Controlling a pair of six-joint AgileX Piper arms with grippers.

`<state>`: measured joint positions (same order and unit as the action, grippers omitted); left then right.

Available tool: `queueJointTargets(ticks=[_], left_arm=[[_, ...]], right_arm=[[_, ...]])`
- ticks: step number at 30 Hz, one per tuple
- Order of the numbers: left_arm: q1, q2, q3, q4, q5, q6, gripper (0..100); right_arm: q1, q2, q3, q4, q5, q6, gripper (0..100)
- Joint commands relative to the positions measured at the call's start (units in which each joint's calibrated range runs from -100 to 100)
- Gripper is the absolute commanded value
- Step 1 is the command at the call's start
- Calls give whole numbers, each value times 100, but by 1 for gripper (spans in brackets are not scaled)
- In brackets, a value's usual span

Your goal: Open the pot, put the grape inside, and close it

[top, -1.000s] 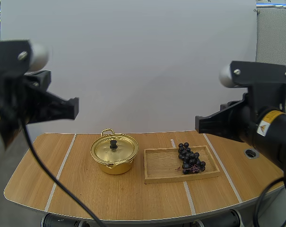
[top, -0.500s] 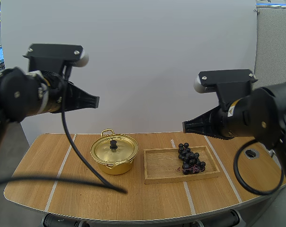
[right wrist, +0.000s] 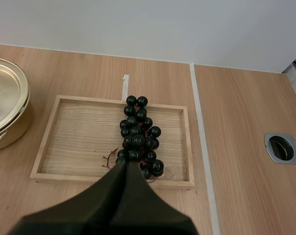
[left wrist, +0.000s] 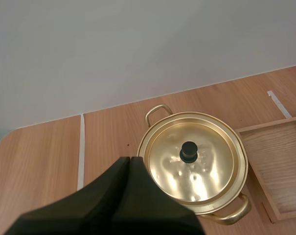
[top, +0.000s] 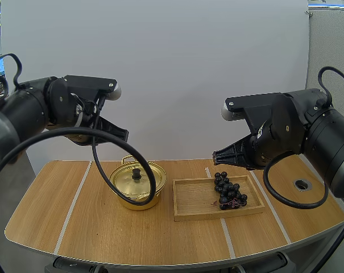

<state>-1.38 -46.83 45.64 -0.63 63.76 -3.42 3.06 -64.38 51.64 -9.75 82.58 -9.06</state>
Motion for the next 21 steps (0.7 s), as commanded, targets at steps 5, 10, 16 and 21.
queueJointTargets(ticks=[5, 10, 16, 21], left_arm=[[16, 365, -7, 10, 125, -298, 24], [16, 547, -7, 10, 530, -193, 86], [16, 776, -7, 10, 1105, 459, 100], [16, 933, -7, -2, 1111, 744, 100]], right_arm=[[-16, -14, -44, 3, -9, 14, 59], [-16, -14, -44, 3, -279, -3, 100], [-16, -14, -44, 115, -262, -3, 100], [-16, -14, -44, 115, -262, -3, 100]])
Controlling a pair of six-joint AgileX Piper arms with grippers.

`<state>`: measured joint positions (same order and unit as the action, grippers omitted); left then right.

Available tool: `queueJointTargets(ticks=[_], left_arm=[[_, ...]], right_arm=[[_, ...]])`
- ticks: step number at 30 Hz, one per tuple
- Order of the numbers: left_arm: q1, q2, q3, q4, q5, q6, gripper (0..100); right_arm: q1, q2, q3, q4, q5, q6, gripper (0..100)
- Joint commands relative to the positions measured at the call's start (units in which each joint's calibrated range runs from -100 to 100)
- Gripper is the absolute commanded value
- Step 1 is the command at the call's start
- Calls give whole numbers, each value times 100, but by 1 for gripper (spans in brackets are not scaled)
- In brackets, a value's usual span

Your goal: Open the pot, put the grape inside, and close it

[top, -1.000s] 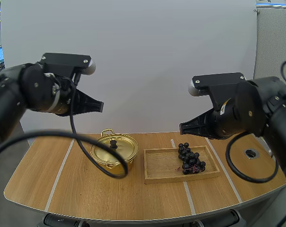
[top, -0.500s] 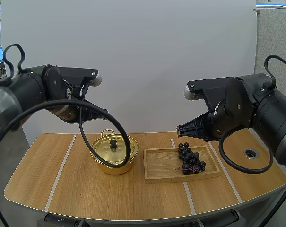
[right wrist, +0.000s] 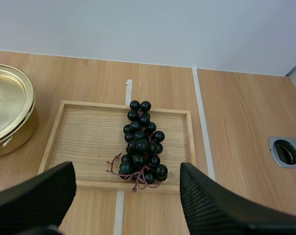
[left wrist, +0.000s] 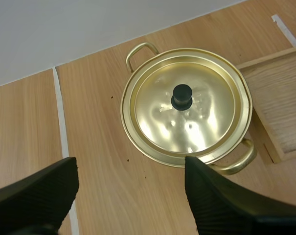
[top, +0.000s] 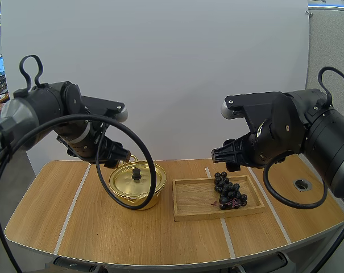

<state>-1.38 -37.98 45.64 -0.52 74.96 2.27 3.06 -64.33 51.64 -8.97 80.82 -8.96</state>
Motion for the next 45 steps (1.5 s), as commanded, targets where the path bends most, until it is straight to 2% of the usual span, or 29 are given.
queueJointTargets(ticks=[1, 6, 16, 18, 23, 26, 37, 45], left_arm=[[16, 52, -7, -49, -21, 305, 100], [16, 163, -19, -514, -113, 1252, 100], [2, 1203, -626, -860, -63, 1809, 100], [-29, 1439, -808, -860, -23, 1842, 100], [-260, 2051, -1273, -860, 48, 1842, 100], [-335, 2356, -1543, -860, 64, 1842, 100], [-334, 3575, -2352, -849, 475, 1842, 100], [-334, 4060, -2443, -789, 592, 1842, 100]], right_arm=[[-16, -20, -44, 37, -86, -12, 100], [-16, -20, -44, 34, -105, -12, 100], [-16, -20, -44, 34, -105, -12, 100], [-16, -20, -44, 34, -105, -12, 100], [-16, -20, -44, 34, -105, -12, 100], [-16, -20, -44, 34, -105, -12, 100], [-16, -20, -44, 34, -105, -12, 100], [-16, -20, -44, 34, -105, -12, 100]])
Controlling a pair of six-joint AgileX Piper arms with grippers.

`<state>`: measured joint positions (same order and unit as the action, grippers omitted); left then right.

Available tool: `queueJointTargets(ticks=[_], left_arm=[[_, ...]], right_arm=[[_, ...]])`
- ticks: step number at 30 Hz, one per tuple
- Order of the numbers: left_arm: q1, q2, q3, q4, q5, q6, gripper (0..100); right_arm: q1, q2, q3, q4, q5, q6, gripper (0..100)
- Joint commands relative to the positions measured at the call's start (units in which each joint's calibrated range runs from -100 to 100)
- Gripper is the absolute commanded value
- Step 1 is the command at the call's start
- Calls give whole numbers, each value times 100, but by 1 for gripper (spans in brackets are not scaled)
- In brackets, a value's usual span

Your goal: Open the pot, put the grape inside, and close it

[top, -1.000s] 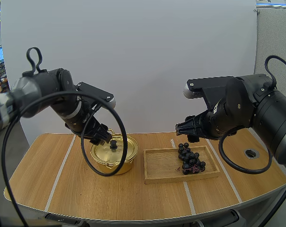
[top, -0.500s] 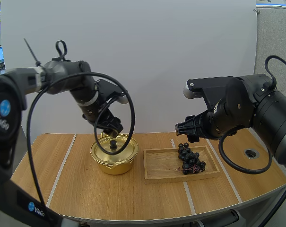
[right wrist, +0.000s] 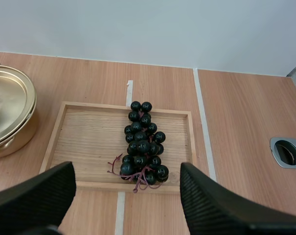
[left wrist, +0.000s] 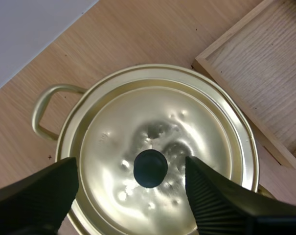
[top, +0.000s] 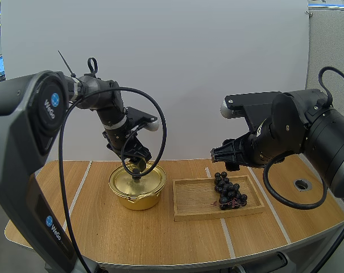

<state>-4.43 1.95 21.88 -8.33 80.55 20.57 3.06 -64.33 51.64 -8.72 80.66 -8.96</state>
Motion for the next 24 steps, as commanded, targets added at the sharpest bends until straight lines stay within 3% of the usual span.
queueJointTargets(ticks=[1, 24], left_arm=[[-29, 94, -66, 3, 33, 12, 100], [-50, 554, -66, -74, -57, 44, 100]], right_arm=[[-16, -20, -44, 8, -89, -12, 100], [-16, -20, -44, 297, -89, -12, 100]])
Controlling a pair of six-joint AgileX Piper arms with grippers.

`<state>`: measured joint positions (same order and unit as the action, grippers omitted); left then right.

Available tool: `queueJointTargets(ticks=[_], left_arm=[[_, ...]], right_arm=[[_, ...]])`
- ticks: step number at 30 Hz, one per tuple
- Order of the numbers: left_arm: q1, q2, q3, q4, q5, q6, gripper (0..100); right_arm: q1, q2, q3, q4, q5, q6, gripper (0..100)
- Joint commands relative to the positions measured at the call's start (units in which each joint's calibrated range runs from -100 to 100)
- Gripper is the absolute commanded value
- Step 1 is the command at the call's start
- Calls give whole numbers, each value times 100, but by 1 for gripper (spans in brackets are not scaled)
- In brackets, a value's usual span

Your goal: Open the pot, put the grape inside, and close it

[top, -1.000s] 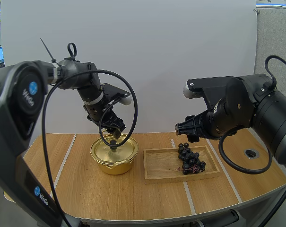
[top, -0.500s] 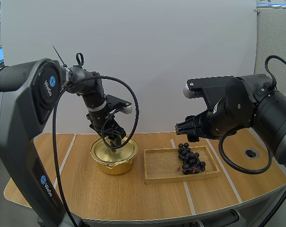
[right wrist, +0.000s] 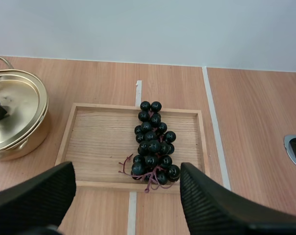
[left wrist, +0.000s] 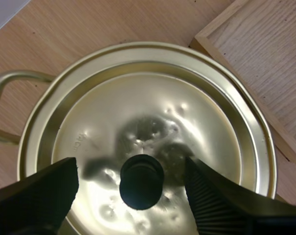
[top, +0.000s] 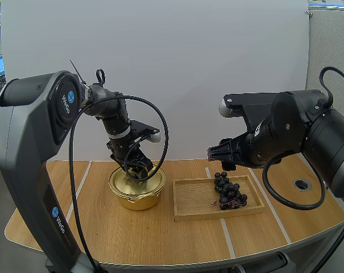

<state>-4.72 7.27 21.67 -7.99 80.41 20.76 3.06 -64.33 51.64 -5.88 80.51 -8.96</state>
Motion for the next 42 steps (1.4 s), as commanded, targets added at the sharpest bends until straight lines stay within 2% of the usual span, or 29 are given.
queueJointTargets(ticks=[1, 18, 19, 21, 23, 25, 26, 35, 42], left_arm=[[-21, 33, -45, -105, -42, 26, 100], [-21, 36, -45, -119, 144, 26, 100], [-21, 36, -45, -119, 164, 26, 89], [-21, 36, -45, -119, 183, 26, 54], [-21, 36, -45, -119, 223, 26, 23], [-21, 36, -45, -119, 278, 26, 2], [-21, 36, -45, -119, 296, 26, 0], [-21, -120, -169, -96, 764, 26, 0], [-21, -932, -774, -73, 1481, -10, 0]], right_arm=[[-16, -20, -44, 13, -74, -12, 100], [-16, -20, -44, 13, -74, -12, 100], [-16, -20, -44, 13, -74, -12, 100], [-16, -20, -44, 13, -74, -12, 100], [-16, -20, -44, 13, -74, -12, 100], [-16, -20, -44, 13, -74, -12, 100], [-16, -20, -44, 13, -74, -12, 100], [-16, -20, -44, 13, -74, -12, 100], [-16, -20, -44, 13, -74, -12, 100]])
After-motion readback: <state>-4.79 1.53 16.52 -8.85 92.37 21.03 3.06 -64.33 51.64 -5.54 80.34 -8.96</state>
